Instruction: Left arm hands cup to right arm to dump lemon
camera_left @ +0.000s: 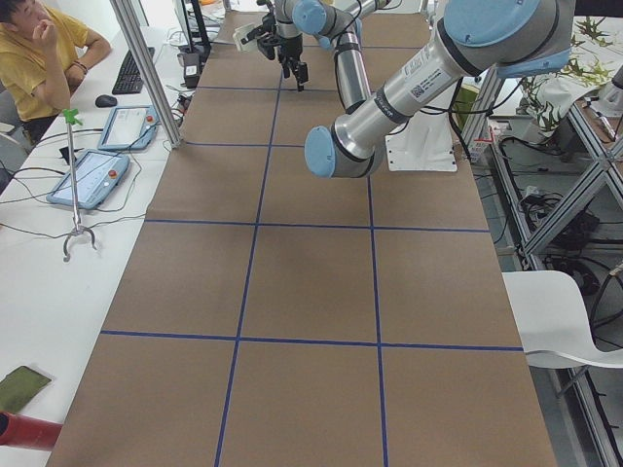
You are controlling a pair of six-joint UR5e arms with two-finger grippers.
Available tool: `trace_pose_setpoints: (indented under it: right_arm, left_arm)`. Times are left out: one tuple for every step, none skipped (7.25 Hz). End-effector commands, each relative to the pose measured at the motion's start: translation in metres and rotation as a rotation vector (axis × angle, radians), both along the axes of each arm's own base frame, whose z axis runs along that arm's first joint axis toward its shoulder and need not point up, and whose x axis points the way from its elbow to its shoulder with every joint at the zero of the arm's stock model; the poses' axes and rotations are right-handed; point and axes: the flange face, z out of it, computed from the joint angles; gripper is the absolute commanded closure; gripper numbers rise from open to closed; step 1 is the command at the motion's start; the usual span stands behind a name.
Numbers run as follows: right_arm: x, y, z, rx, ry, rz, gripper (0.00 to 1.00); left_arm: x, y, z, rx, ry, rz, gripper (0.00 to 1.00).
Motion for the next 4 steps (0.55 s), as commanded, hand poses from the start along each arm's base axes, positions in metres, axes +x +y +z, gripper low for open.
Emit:
trace_pose_setpoints:
  right_arm:
    - [-0.087, 0.046, -0.066, 0.050, 0.118, -0.011, 1.00]
    - [-0.111, 0.061, -0.073, 0.069, 0.144, 0.004, 1.00]
    - [-0.133, 0.077, -0.076, 0.087, 0.168, -0.011, 1.00]
    - [-0.155, 0.094, -0.093, 0.114, 0.158, -0.036, 1.00]
  left_arm:
    - [0.010, -0.009, 0.005, -0.003, -0.005, 0.000, 0.00]
    - [0.011, -0.010, 0.003, 0.008, 0.009, -0.001, 0.00]
    - [0.014, -0.013, 0.001, 0.023, 0.025, -0.001, 0.00]
    - [0.019, -0.017, 0.001, 0.038, 0.041, 0.000, 0.00]
